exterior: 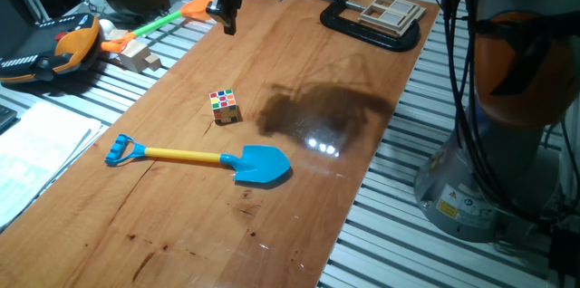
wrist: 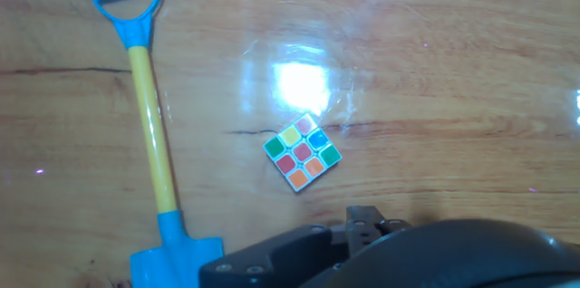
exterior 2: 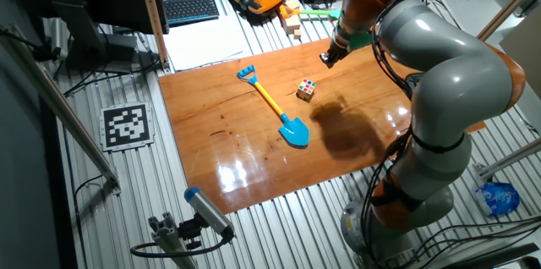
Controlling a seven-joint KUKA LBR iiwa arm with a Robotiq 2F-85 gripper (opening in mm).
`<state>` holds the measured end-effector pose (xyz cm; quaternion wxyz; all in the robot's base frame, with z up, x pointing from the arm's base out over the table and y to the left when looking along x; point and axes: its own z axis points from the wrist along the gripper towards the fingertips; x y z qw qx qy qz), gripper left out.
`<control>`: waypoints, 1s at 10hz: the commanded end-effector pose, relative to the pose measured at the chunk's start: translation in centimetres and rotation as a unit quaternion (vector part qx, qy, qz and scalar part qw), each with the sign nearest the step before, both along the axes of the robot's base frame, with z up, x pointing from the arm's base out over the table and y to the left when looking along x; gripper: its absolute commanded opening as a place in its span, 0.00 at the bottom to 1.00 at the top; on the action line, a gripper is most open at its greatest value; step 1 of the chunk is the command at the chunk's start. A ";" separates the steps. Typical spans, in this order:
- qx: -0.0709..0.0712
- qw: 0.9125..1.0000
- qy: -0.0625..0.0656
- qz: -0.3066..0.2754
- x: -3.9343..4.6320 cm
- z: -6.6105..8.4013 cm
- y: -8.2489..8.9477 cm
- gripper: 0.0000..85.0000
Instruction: Use a shovel to scoop up an object
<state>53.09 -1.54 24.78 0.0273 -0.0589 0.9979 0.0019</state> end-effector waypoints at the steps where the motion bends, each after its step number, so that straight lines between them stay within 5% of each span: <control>1: 0.004 1.000 0.003 -0.016 -0.01 0.0 0.0 0.00; 7: 0.013 0.999 0.025 -0.031 1.19 0.5 6.8 0.00; 10: 0.012 1.000 0.021 -0.015 0.71 0.7 11.4 0.00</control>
